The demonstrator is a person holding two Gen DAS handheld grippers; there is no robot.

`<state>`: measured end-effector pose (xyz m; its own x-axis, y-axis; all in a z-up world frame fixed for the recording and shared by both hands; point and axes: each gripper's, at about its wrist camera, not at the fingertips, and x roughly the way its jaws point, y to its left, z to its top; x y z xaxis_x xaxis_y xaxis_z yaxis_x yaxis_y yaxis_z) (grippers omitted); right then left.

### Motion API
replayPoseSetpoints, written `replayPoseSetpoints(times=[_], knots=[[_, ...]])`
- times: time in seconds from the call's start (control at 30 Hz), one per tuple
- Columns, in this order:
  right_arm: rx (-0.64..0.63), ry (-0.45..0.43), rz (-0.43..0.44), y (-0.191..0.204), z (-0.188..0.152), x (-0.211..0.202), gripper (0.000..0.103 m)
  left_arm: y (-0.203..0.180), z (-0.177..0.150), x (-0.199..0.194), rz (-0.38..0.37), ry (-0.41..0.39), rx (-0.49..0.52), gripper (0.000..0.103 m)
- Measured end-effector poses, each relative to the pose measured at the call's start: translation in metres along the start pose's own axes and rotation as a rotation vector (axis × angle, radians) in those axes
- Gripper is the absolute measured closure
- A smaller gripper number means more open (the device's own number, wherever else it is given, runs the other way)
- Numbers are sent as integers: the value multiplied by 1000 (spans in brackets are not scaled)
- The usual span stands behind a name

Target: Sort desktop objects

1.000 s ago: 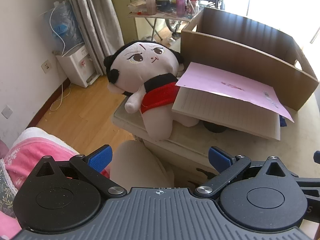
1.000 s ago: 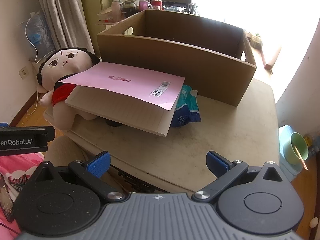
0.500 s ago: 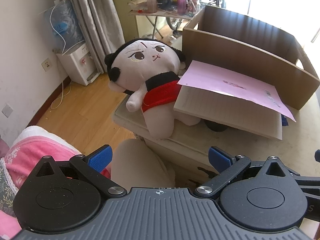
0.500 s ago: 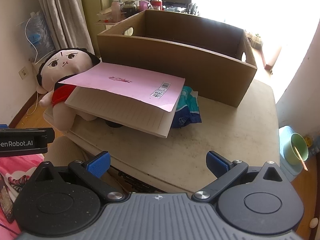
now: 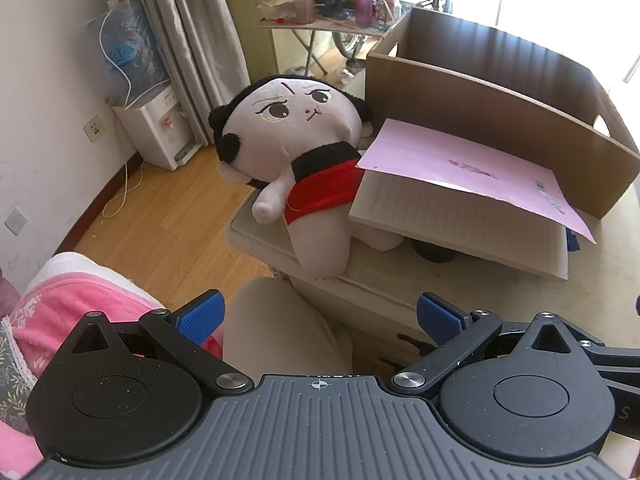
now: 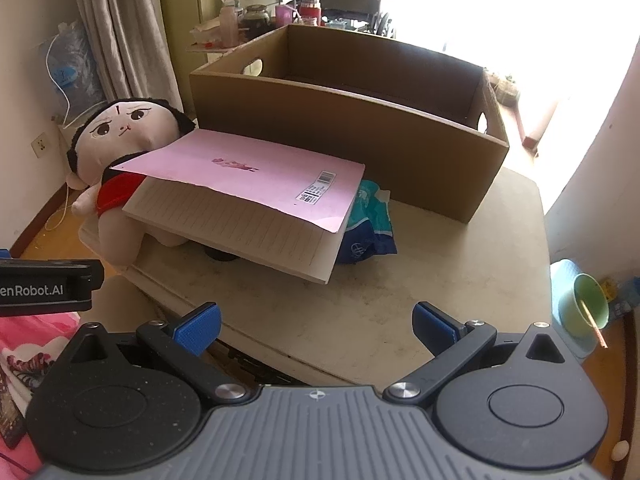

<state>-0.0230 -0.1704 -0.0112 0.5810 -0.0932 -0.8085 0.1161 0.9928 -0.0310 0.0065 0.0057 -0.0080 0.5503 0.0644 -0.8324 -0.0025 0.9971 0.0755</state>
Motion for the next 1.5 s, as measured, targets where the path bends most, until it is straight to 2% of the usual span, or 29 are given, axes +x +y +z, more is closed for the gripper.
replayPoseSetpoints(times=[0.3,0.4,0.53,0.7,0.77,0.87,0.97,1.03,1.13,1.2,1.27,1.33,1.4,1.5], knots=[[33,-4,-36,-4,2,5,0,-3,4,6,-4,-9,26,0],[51,-49,-18,-11,4,1,0,-4,7,10,-15,-32,43,0],[96,-147,22,-26,9,-6,0,-1,15,11,-87,-86,42,0],[155,-252,61,-52,20,-5,0,11,32,11,-254,-202,-24,0],[167,-263,57,-60,28,3,0,10,42,12,-280,-250,-19,0],[181,-247,65,-67,37,19,7,3,59,17,-285,-296,16,1],[220,-213,107,-73,45,39,20,-2,70,24,-306,-315,22,3],[244,-188,139,-75,50,52,25,-10,78,35,-307,-299,48,5],[279,-153,206,-76,50,65,30,-20,85,53,-311,-229,79,12],[292,-124,246,-76,50,74,31,-25,88,64,-333,-155,86,23],[307,-88,290,-76,51,82,31,-29,89,76,-336,-89,80,23],[339,-54,332,-77,51,90,35,-30,89,82,-332,-57,77,23],[332,-61,329,-75,52,91,36,-30,88,85,-335,-32,68,23],[324,-72,319,-77,53,91,48,-31,85,84,-338,-13,76,23]])
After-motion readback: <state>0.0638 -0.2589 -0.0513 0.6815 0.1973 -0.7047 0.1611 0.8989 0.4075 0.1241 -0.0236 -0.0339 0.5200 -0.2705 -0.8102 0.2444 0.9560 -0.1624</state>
